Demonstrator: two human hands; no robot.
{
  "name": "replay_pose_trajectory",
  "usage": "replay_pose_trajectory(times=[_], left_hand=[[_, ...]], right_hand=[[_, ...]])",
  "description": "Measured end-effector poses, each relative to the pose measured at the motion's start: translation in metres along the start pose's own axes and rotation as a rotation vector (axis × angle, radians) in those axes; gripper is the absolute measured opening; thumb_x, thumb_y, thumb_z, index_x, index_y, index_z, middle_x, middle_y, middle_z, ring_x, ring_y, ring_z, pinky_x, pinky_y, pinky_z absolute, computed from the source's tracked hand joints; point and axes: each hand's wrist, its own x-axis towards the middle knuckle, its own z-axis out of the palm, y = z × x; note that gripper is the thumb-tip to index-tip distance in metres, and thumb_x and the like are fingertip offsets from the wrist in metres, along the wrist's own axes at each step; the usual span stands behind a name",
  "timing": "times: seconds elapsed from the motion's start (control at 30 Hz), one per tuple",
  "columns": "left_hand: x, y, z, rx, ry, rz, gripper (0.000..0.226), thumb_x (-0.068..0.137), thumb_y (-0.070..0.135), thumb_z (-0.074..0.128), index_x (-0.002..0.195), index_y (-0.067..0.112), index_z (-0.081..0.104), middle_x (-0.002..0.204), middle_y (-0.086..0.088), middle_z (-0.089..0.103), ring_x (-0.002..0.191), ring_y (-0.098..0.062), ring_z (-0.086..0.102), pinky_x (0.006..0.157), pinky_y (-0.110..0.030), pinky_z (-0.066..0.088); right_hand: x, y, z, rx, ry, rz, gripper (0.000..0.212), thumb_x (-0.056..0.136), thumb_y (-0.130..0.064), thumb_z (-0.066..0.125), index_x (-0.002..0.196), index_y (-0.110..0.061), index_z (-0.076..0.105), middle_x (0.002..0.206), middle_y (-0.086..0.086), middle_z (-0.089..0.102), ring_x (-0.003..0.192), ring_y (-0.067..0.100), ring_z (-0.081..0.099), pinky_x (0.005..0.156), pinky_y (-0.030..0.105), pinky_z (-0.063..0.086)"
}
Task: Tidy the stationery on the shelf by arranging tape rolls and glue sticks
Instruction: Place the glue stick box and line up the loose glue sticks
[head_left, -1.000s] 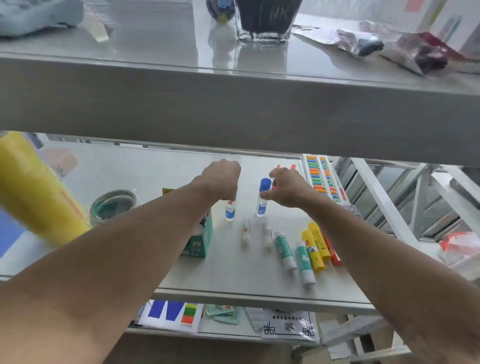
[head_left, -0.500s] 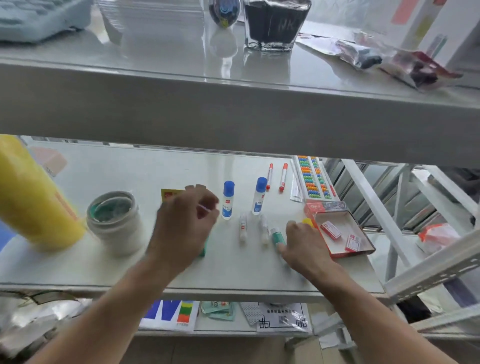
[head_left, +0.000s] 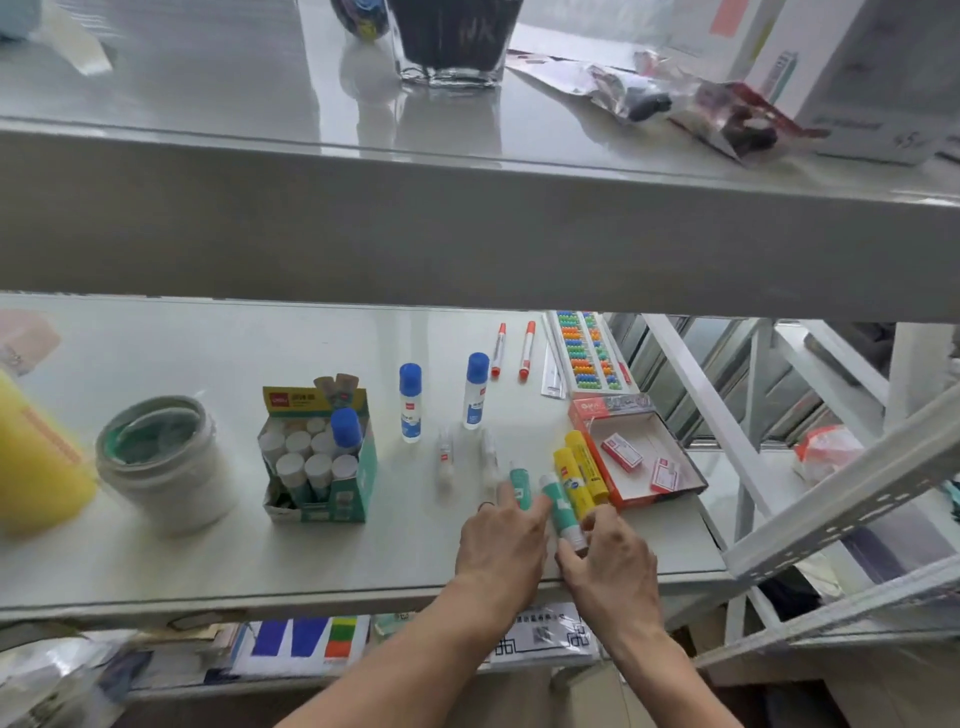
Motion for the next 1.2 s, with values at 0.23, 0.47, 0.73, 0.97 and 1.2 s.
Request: replay_pose_trajectory(times=[0.23, 0.47, 0.73, 0.97, 1.2], left_hand=[[-0.049, -0.022, -0.030, -0.280, 0.269, -0.056, 0.034, 0.090, 0.011, 0.062, 0.117, 0.028, 0.049, 0.095, -0.004, 0.051, 0.060, -0.024, 0.060, 0.049, -0.032, 0.051], [-0.163, -0.138, -0.090, -0.570, 0.633, -0.532, 0.025, 0.078, 0.021, 0.079, 0.094, 0.032, 0.063, 0.066, 0.016, 0.060, 0.072, 0.002, 0.061, 0.056, -0.007, 0.042], [-0.129, -0.219, -0.106, -0.508, 0.569, -0.556, 0.023, 0.084, 0.020, 0.075, 0.106, 0.017, 0.071, 0.089, 0.004, 0.065, 0.079, -0.014, 0.061, 0.072, -0.025, 0.045], [-0.101, -0.229, -0.109, -0.470, 0.515, -0.486, 0.027, 0.086, 0.021, 0.072, 0.112, 0.015, 0.067, 0.093, -0.001, 0.071, 0.082, -0.015, 0.063, 0.075, -0.026, 0.049], [-0.077, -0.227, -0.121, -0.385, 0.310, -0.356, 0.016, 0.084, 0.019, 0.073, 0.099, 0.017, 0.070, 0.091, 0.002, 0.072, 0.079, -0.017, 0.066, 0.076, -0.038, 0.057]], right_hand=[[-0.015, -0.010, -0.026, 0.487, 0.190, 0.086, 0.023, 0.084, -0.023, 0.079, 0.099, -0.013, 0.065, 0.077, -0.009, 0.067, 0.072, 0.007, 0.066, 0.063, 0.023, 0.052], [-0.027, -0.063, -0.031, 0.866, 0.061, 0.025, 0.021, 0.082, -0.025, 0.080, 0.097, -0.017, 0.069, 0.081, 0.007, 0.075, 0.070, 0.022, 0.076, 0.067, 0.034, 0.063], [-0.059, -0.099, -0.008, 0.963, 0.024, 0.010, 0.015, 0.082, -0.015, 0.080, 0.093, -0.014, 0.070, 0.079, 0.012, 0.073, 0.067, 0.026, 0.075, 0.064, 0.033, 0.063], [-0.073, -0.097, -0.012, 0.953, 0.077, 0.022, 0.013, 0.082, -0.011, 0.080, 0.089, -0.017, 0.071, 0.077, 0.012, 0.073, 0.066, 0.030, 0.074, 0.066, 0.035, 0.061], [-0.074, -0.107, -0.020, 0.990, 0.075, 0.011, 0.026, 0.073, -0.028, 0.078, 0.094, -0.015, 0.070, 0.081, 0.009, 0.075, 0.068, 0.028, 0.074, 0.066, 0.030, 0.062]])
